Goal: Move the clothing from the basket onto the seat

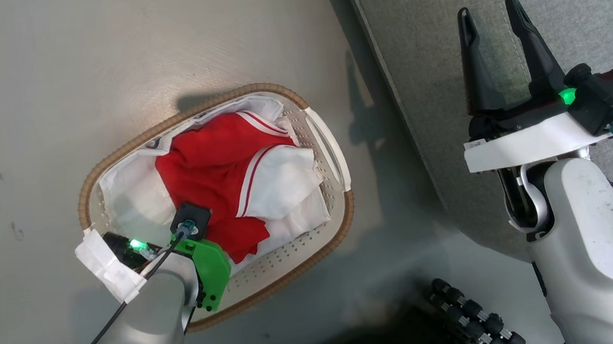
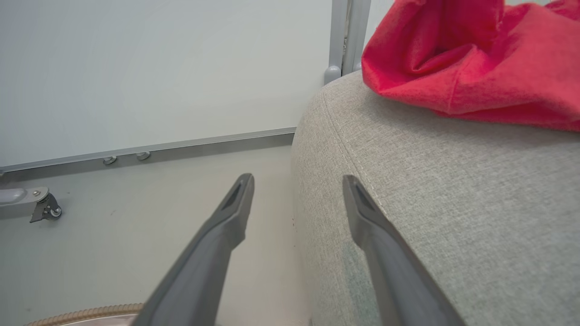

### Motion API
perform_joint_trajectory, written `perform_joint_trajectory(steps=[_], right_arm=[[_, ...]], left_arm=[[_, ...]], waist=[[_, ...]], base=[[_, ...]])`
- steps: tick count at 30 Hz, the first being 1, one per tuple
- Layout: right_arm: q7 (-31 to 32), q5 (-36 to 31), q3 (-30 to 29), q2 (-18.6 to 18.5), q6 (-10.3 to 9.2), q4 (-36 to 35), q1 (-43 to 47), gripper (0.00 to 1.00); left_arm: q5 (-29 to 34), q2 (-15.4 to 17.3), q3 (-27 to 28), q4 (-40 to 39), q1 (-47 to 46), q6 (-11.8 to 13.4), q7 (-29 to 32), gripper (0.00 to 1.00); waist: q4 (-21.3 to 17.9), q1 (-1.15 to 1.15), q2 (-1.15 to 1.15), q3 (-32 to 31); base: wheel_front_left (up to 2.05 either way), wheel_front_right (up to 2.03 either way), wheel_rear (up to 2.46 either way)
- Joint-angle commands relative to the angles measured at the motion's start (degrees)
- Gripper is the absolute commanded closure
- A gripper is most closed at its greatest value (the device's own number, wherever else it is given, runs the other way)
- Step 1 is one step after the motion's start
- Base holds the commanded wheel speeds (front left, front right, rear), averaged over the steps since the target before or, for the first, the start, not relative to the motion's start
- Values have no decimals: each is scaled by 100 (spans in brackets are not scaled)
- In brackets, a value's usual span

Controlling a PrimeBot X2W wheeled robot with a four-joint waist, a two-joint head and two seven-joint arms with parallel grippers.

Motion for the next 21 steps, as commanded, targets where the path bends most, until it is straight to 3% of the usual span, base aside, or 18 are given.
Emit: perform_joint_trajectory(steps=[1,8,21], right_arm=[[-28,-38,-17,-16,-8,39,77,0],[-28,-268,-90,-17,-8,253,298,0],[-28,-688,-271,-19,-8,713,1112,0]], left_arm=[[-50,0,33,-40,-1,-43,-72,100],[-88,52,11,-540,200,-177,-250,100],[271,563,223,-2858,879,-195,-237,100]], waist=[[105,0,58,-179],[385,0,58,-845],[844,0,58,-2481]], base=[[0,0,0],[0,0,0],[0,0,0]])
